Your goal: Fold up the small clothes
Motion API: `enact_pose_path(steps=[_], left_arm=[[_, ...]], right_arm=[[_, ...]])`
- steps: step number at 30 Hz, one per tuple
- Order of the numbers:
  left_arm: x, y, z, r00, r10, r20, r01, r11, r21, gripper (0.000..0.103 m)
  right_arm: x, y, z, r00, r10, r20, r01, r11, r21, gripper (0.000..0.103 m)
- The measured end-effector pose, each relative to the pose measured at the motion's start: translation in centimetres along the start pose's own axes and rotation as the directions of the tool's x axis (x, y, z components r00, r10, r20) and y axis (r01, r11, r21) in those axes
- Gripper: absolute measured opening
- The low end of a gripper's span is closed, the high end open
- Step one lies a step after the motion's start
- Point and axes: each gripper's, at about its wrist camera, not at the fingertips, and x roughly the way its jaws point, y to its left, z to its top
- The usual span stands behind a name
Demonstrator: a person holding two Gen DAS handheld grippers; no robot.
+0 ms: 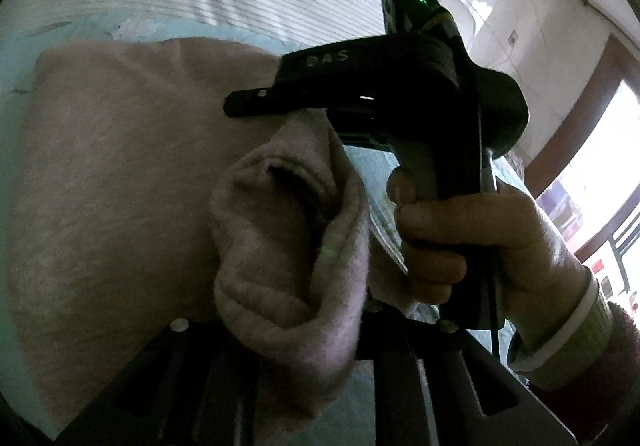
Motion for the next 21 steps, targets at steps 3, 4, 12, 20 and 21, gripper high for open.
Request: enact_pose_path(steps=[3, 4, 12, 20, 21], left_arm=[[-0.6, 0.4, -0.4, 1.0, -0.022, -0.015, 0.022, 1.0, 0.001, 0.045], [-1.3, 0.8, -0.3, 0.999, -0.034, -0.019, 0.034, 0.999, -0.011, 0.051], [-9.6, 3.6, -2.3, 0.997, -0.003, 0.072, 0.012, 0.993, -0.116, 0.083], [-9.9, 11.8, -0.4, 0.995, 0.074, 0.059, -0.053, 0.949, -0.31, 0.085], [-9.0, 12.7, -0.2, 0.996, 0.073, 0.049, -0.053, 0.944, -0.326, 0.085]], right_arm=[[-0.7, 0.4, -0.2, 0.998, -0.055, -0.007, 0.055, 0.998, -0.013, 0.04], [-1.5, 0.5, -0.5, 0.998, -0.057, 0.015, 0.057, 0.998, -0.016, 0.051], [-5.4, -0.4, -3.8, 0.996, -0.029, 0.081, 0.028, 1.0, 0.012, 0.094], [-3.8, -2.7, -4.4, 1.0, 0.001, 0.025, -0.003, 0.997, 0.076, 0.094], [-3.6, -2.7, -4.4, 1.0, 0.013, 0.019, -0.014, 0.997, 0.076, 0.094]])
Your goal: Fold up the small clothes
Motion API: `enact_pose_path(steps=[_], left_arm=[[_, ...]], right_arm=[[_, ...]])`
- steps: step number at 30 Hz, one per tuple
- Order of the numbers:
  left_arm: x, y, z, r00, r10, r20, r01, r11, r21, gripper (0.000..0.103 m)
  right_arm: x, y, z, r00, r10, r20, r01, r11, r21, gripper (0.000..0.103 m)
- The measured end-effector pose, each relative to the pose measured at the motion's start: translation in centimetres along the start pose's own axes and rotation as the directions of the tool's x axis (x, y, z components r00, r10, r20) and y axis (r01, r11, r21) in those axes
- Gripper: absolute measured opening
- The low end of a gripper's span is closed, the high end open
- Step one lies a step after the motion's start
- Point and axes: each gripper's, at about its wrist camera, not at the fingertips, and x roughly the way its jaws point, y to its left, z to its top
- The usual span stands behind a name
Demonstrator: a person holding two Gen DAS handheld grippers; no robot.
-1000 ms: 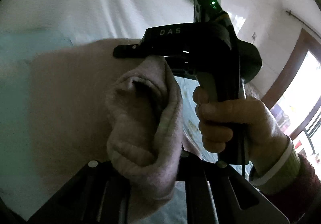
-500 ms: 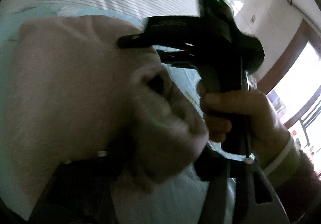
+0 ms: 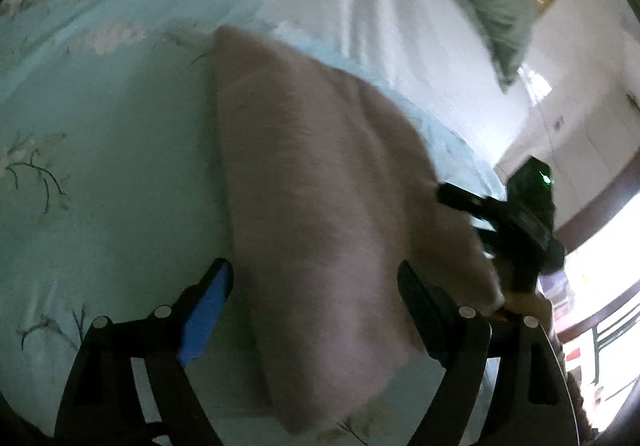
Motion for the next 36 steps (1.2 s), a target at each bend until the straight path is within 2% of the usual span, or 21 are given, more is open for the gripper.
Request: enact_pose_path(steps=[4, 8, 9, 10, 11, 12, 13, 14, 15, 17, 20, 25, 28, 30, 34, 36], left_arm=[[2.1, 1.7, 0.5, 0.998, -0.035, -0.052, 0.032, 0.998, -0.051, 0.085], [3.7, 2.3, 1.3, 0.996, -0.081, -0.041, 0.078, 0.994, -0.072, 0.084], [4.0, 2.4, 1.6, 0.995, -0.095, -0.041, 0.092, 0.992, -0.083, 0.082], [4.3, 2.6, 1.9, 0.994, -0.103, -0.037, 0.099, 0.991, -0.088, 0.079], [4.7, 2.5, 2.1, 0.994, -0.107, -0.037, 0.104, 0.991, -0.089, 0.068], [5.0, 2.5, 2.2, 0.993, -0.11, -0.042, 0.106, 0.99, -0.089, 0.058], [5.1, 2.5, 2.2, 0.993, -0.112, -0.038, 0.108, 0.99, -0.086, 0.055], [5.2, 2.0, 2.3, 0.993, -0.115, -0.028, 0.113, 0.991, -0.079, 0.046], [4.7, 1.9, 2.4, 0.992, -0.125, -0.014, 0.124, 0.99, -0.065, 0.042], [2.7, 1.5, 2.1, 0.99, -0.142, 0.011, 0.143, 0.989, -0.038, 0.04], [-1.2, 1.1, 1.0, 0.99, -0.136, 0.045, 0.135, 0.991, 0.01, 0.04], [-9.3, 3.5, -2.4, 0.991, -0.113, 0.068, 0.109, 0.993, 0.05, 0.04], [-12.5, 5.5, -4.6, 0.994, -0.081, 0.072, 0.078, 0.996, 0.045, 0.04], [-13.7, 6.9, -6.1, 0.996, -0.036, 0.077, 0.033, 0.999, 0.037, 0.04], [-13.6, 9.3, -7.9, 0.998, 0.005, 0.061, -0.003, 0.999, -0.038, 0.042], [-13.2, 9.9, -8.7, 0.997, 0.045, 0.055, -0.042, 0.998, -0.047, 0.053]], right_arm=[[1.2, 0.0, 0.4, 0.999, 0.027, -0.029, -0.028, 1.0, -0.009, 0.094], [2.6, 0.4, 0.6, 0.996, 0.045, -0.076, -0.047, 0.999, -0.023, 0.092], [3.0, 0.6, 0.6, 0.994, 0.056, -0.096, -0.059, 0.998, -0.03, 0.086], [3.4, 0.9, 0.5, 0.99, 0.072, -0.119, -0.075, 0.997, -0.025, 0.061], [4.1, 0.9, 0.3, 0.986, 0.077, -0.149, -0.078, 0.997, -0.003, 0.052], [4.5, 1.1, 0.0, 0.987, 0.053, -0.151, -0.053, 0.999, 0.001, 0.051], [4.4, 1.3, -0.2, 0.989, 0.042, -0.14, -0.043, 0.999, -0.003, 0.045], [4.1, 1.5, -0.4, 0.99, 0.059, -0.13, -0.057, 0.998, 0.016, 0.039], [3.7, 1.6, -0.7, 0.989, 0.09, -0.116, -0.085, 0.995, 0.049, 0.038], [2.9, 2.9, -1.7, 0.983, 0.161, -0.09, -0.155, 0.985, 0.071, 0.037], [2.9, 6.2, -4.0, 0.976, 0.197, -0.09, -0.195, 0.98, 0.028, 0.037], [4.6, 11.7, -9.0, 0.955, 0.276, -0.111, -0.281, 0.959, -0.03, 0.036], [6.4, 14.6, -11.5, 0.95, 0.282, -0.136, -0.293, 0.953, -0.07, 0.036], [7.4, 15.5, -12.5, 0.951, 0.272, -0.148, -0.286, 0.954, -0.087, 0.036], [8.7, 15.4, -13.3, 0.965, 0.207, -0.16, -0.224, 0.97, -0.094, 0.037], [8.9, 14.8, -13.5, 0.97, 0.173, -0.172, -0.189, 0.979, -0.081, 0.04]])
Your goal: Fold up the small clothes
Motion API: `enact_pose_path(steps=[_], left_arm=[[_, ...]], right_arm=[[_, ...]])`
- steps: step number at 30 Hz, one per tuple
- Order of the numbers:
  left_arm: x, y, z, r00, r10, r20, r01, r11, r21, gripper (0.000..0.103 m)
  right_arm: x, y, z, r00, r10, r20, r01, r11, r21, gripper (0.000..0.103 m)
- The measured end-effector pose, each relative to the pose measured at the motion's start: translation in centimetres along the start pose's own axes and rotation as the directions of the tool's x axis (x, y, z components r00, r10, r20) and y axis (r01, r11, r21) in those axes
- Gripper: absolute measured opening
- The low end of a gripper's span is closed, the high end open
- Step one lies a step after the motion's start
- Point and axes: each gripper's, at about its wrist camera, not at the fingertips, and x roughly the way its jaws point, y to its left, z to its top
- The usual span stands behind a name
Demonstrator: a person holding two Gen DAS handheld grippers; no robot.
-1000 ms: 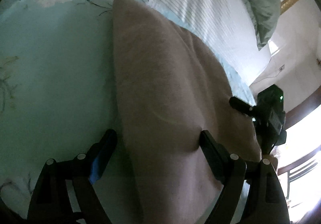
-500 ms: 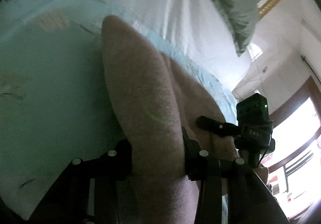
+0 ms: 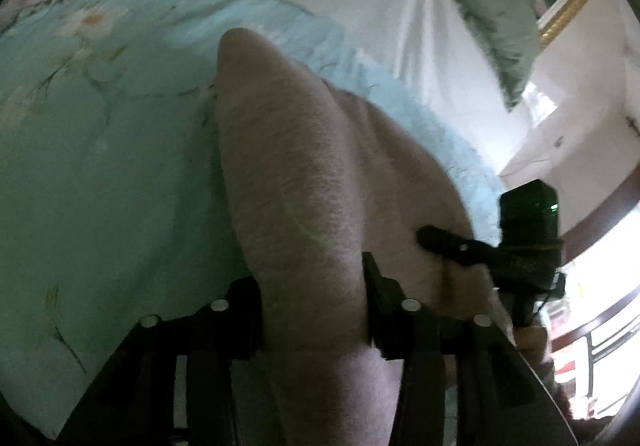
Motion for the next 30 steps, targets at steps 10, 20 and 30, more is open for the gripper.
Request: enact_pose_path(steps=[10, 20, 30], left_arm=[[-3.9, -1.0, -1.5, 0.979, 0.183, 0.093, -0.189, 0.98, 0.063, 0.066], [-6.1, -5.2, -4.3, 0.991, 0.027, 0.131, -0.05, 0.982, 0.18, 0.062], [-3.3, -6.9, -6.7, 0.997, 0.056, 0.047, -0.066, 0.962, 0.264, 0.062]], right_arm=[[-5.5, -0.4, 0.0, 0.976, -0.143, 0.162, 0.139, 0.99, 0.037, 0.062], [-2.7, 1.0, 5.5, 0.979, -0.113, 0.167, 0.123, 0.991, -0.051, 0.01], [-3.7, -0.9, 3.7, 0.975, -0.183, 0.128, 0.178, 0.983, 0.049, 0.027]])
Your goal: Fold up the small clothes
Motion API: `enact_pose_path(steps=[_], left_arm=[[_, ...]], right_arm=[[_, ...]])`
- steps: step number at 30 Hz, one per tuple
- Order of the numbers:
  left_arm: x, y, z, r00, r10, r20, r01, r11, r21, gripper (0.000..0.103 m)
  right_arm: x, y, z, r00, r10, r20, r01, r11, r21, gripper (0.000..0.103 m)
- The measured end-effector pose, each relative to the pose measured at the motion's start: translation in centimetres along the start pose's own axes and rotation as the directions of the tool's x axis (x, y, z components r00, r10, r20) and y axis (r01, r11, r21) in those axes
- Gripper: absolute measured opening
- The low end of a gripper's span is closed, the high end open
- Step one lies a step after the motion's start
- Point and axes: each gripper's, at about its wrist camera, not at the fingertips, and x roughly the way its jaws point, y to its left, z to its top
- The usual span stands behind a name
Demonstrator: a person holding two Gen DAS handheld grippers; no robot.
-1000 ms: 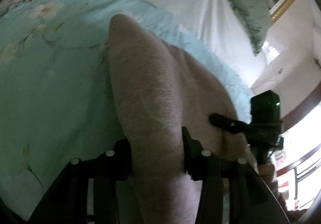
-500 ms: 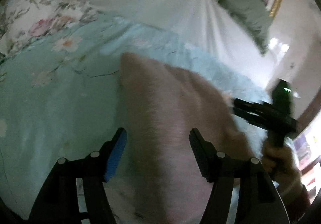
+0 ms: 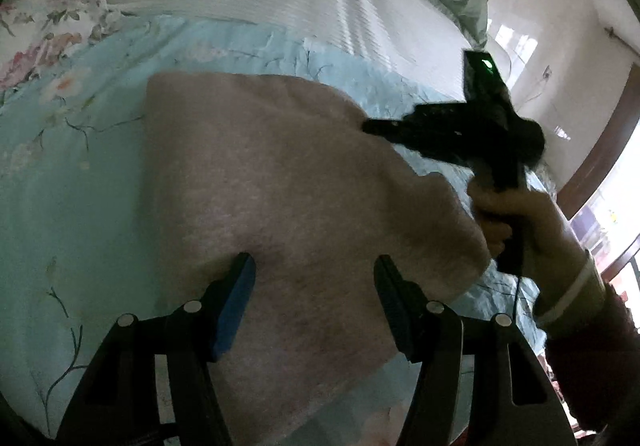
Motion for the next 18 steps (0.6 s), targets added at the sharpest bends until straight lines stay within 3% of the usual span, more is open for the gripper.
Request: enact_pose_path(steps=[4, 8, 10, 11, 13, 18], left_arm=[[-1.3, 0.1, -0.1, 1.0, -0.008, 0.016, 0.008, 1.0, -0.011, 0.062], [-2.2, 0.7, -1.0, 1.0, -0.013, 0.028, 0.014, 1.0, -0.021, 0.061], [-2.7, 0.6, -1.6, 0.999, -0.023, 0.03, 0.023, 1.0, -0.02, 0.061], [-2.8, 0.4, -2.0, 0.999, -0.029, 0.028, 0.03, 0.999, -0.016, 0.061], [-2.8, 0.3, -2.2, 0.999, -0.028, 0.027, 0.028, 1.0, -0.007, 0.061], [-2.7, 0.5, -3.0, 1.0, -0.012, 0.018, 0.011, 1.0, 0.011, 0.06]], right_arm=[[-5.6, 2.3, -3.7, 0.991, 0.113, 0.076, -0.11, 0.993, -0.047, 0.055], [-7.6, 5.2, -7.6, 0.973, 0.231, 0.008, -0.228, 0.965, -0.133, 0.056], [-7.2, 6.0, -8.7, 0.979, 0.206, -0.01, -0.205, 0.967, -0.154, 0.055], [-6.6, 5.8, -9.1, 0.986, 0.163, -0.028, -0.166, 0.974, -0.157, 0.043], [-5.7, 5.0, -9.4, 0.994, 0.097, -0.055, -0.103, 0.987, -0.122, 0.006], [-7.7, 1.7, -9.9, 0.981, 0.189, 0.04, -0.19, 0.981, 0.035, 0.006]])
